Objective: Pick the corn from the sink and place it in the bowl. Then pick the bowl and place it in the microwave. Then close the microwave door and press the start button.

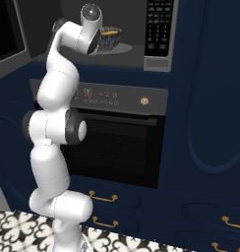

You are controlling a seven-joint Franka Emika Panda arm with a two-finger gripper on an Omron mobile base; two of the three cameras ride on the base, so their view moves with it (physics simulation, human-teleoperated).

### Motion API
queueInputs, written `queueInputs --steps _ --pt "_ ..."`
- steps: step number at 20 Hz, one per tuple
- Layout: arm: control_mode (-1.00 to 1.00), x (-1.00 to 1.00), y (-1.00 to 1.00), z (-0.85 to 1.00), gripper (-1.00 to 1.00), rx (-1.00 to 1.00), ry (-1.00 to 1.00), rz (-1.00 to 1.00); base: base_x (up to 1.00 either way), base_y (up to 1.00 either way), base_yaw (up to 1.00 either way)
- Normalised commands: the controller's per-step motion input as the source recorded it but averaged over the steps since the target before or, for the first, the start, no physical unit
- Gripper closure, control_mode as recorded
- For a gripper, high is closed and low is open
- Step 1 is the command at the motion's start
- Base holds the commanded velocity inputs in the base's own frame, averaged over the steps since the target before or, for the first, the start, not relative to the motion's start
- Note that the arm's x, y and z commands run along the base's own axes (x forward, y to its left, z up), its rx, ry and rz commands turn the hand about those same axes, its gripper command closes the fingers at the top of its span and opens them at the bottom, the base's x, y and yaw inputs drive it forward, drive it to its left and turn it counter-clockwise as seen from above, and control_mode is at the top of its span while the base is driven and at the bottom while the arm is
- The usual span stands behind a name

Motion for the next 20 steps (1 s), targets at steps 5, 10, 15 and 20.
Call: queueInputs --steps 5,10,15,20 --pt "-1.00 -0.68 0.00 -0.14 -1.00 -0.03 -0.30 0.02 0.00 0.00 0.00" --pt "-1.00 -1.00 0.05 -0.42 -1.00 -0.02 -0.19 0.02 0.00 0.00 0.00" --pt "-1.00 -1.00 0.33 -0.93 -1.00 -0.10 -0.08 0.02 0.00 0.00 0.00" --pt "-1.00 -1.00 0.46 -0.63 -1.00 -0.10 0.00 0.01 0.00 0.00 0.00"
